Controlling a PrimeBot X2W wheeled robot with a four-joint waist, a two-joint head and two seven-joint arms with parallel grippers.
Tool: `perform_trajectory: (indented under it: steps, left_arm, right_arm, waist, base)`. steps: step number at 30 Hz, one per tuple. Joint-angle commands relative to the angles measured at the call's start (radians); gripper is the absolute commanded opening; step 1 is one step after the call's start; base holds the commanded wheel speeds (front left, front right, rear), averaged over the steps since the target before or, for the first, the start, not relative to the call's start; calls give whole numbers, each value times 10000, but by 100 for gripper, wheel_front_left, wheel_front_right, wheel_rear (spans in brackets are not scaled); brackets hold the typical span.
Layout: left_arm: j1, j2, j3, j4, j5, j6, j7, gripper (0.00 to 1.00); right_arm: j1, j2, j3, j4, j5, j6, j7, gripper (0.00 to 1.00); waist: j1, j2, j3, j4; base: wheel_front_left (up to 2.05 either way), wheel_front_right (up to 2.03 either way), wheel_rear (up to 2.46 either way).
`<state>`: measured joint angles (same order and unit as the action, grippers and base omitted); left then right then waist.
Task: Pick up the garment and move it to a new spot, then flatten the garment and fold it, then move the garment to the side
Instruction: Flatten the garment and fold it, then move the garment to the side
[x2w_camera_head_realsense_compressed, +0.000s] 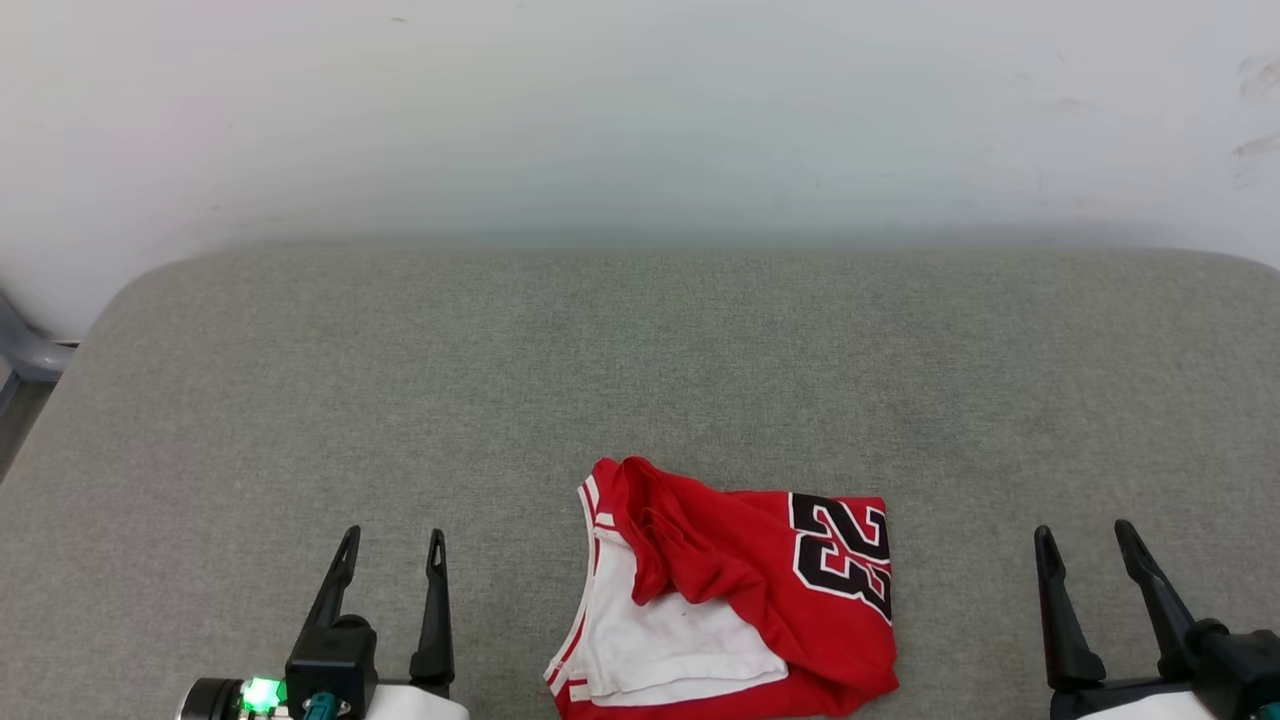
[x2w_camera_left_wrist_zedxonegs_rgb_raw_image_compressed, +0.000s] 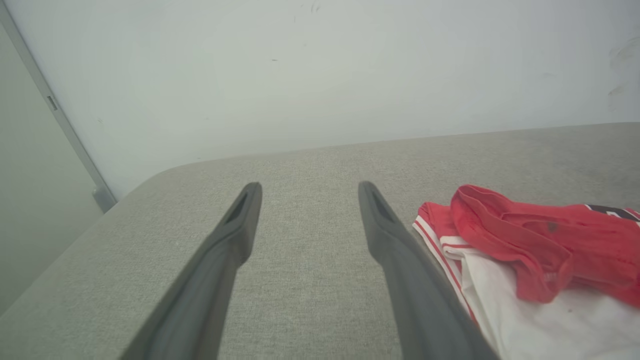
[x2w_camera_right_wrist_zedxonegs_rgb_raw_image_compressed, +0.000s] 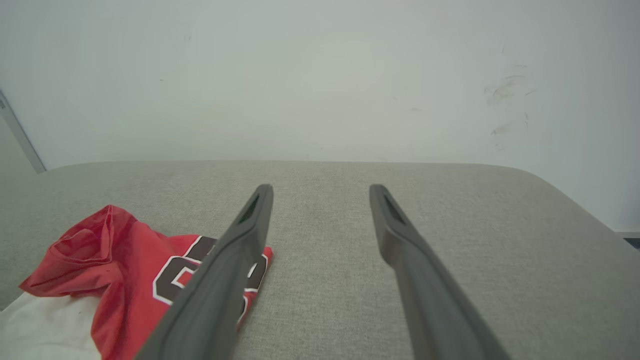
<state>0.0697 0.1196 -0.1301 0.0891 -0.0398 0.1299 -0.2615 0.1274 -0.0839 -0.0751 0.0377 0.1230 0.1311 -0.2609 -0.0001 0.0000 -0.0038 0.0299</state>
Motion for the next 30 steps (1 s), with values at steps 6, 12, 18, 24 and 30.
perform_trajectory:
  steps: [6, 12, 18, 24, 30]
  left_arm:
    - [139, -21, 16, -74, -85, -109, -49, 100]
    - [106, -40, 33, -46, -89, -133, -49, 100]
    - [-105, -79, 20, 16, -98, -193, -48, 100]
    - [-353, -142, -35, 29, -66, -243, -48, 100]
    - [-586, -208, -84, 52, -54, -274, -48, 100]
  right_arm:
    - [220, 153, -38, 39, -94, -9, -53, 100]
    - [-200, 48, -76, 24, -64, -9, -45, 100]
    - [-1490, -802, -348, -249, 510, -9, 284, 100]
    - [-3212, -2545, 293, -376, 2096, -9, 2248, 100]
    - [-4357, -4133, 1554, -115, 5004, -9, 5809, 100]
  waist:
    - [1, 0, -82, 43]
    - [1, 0, -87, 52]
    - [1, 0, 71, 93]
    - [1, 0, 401, 244]
    - [1, 0, 731, 414]
  base:
    - [0, 0, 0]
    - [0, 0, 0]
    - [0, 0, 0]
    - [0, 0, 0]
    - [0, 0, 0]
